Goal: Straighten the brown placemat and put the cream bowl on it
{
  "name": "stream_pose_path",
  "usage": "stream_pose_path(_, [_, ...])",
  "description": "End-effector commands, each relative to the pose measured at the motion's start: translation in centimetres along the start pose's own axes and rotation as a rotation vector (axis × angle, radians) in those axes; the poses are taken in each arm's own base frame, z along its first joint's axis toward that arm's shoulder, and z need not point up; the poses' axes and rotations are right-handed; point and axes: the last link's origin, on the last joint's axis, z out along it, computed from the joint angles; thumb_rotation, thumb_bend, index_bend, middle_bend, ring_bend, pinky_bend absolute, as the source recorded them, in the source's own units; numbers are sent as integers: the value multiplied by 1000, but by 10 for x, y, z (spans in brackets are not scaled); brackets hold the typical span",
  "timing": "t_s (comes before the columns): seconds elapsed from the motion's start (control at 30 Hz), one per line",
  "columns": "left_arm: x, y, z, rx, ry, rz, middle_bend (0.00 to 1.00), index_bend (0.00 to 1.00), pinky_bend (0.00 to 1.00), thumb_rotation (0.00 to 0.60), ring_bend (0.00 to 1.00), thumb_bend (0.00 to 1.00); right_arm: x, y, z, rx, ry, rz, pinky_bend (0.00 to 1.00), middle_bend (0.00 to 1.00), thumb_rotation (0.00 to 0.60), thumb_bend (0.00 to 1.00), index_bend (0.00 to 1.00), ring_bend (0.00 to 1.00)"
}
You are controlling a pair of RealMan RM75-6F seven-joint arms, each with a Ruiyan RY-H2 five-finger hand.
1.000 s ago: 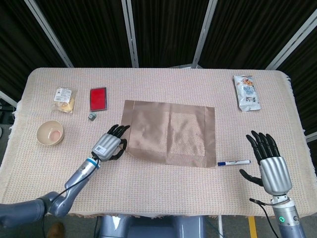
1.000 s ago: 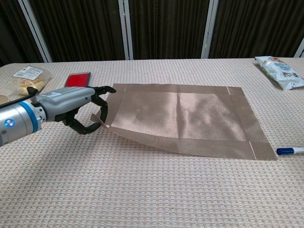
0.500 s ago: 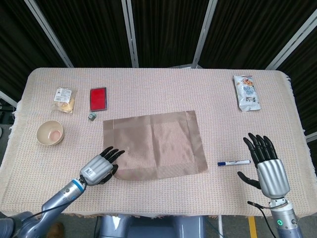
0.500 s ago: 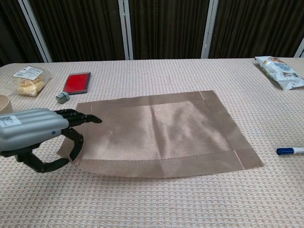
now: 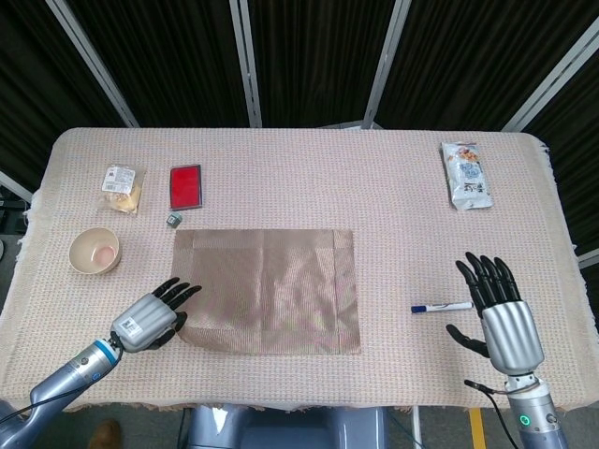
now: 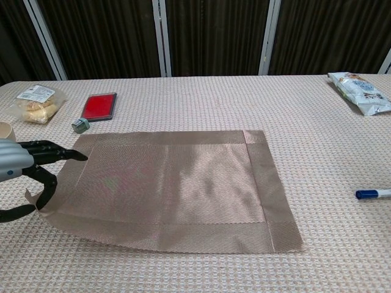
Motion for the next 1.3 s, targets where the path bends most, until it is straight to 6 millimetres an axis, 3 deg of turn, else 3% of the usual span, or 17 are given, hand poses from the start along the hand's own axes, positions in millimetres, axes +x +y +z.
stream_pose_path(0.03, [-3, 3, 1, -8, 6, -26, 0, 690, 0, 600, 0, 451, 0, 0, 1, 0, 0, 1, 0, 0, 600, 0, 0, 0])
stream_pose_path(0.17, [-6, 8, 3, -24, 11, -45, 0, 671, 0, 600, 0, 447, 0, 0, 1, -1, -2, 0, 0, 0, 600, 0, 0, 0])
stream_pose_path(0.2, [-6, 8, 4, -25, 13, -42, 0, 613, 0, 600, 0, 417, 0, 0, 1, -1, -2, -1, 0, 0, 600, 0, 0, 0])
stream_pose_path(0.27, [-7, 8, 4, -25, 16, -24, 0, 390, 0, 600, 0, 221, 0, 1, 1, -3, -2, -1, 0, 0, 600, 0, 0, 0])
stream_pose_path(0.33, [-8, 7, 2, -25, 5, -23, 0, 87, 0, 600, 0, 10, 0, 2, 0, -5, -1, -1, 0, 0, 600, 0, 0, 0])
stream_pose_path(0.4, [-6, 7, -2, -30, 2, -40, 0, 2, 0, 600, 0, 0, 1, 2, 0, -5, 0, 1, 0, 0, 600, 0, 0, 0])
stream_pose_path(0.5, [1, 2, -13, -18, 24, -77, 0, 0, 0, 600, 0, 0, 2, 2, -1, -5, 1, 3, 0, 0, 600, 0, 0, 0])
stream_pose_path(0.63, [25, -14, -32, 36, 131, -128, 0, 0, 0, 600, 0, 0, 2, 1, -2, 0, 1, 3, 0, 0, 600, 0, 0, 0])
stream_pose_path(0.73, [40, -35, -45, 121, 205, -143, 0, 28, 0, 600, 0, 0, 2, 0, -2, 5, 0, 6, 0, 0, 600, 0, 0, 0])
stream_pose_path(0.87, [50, -72, -59, 281, 255, -145, 0, 151, 0, 600, 0, 0, 2, -2, -3, 12, -1, 11, 0, 0, 600, 0, 0, 0])
stream_pose_path(1.1, [32, -133, -74, 522, 237, -171, 0, 299, 0, 600, 0, 0, 3, -3, -2, 19, -4, 18, 0, 0, 600, 0, 0, 0])
stream_pose_path(1.3, [9, -162, -66, 625, 181, -214, 0, 324, 0, 600, 0, 0, 1, -4, -1, 21, -13, 25, 0, 0, 600, 0, 0, 0])
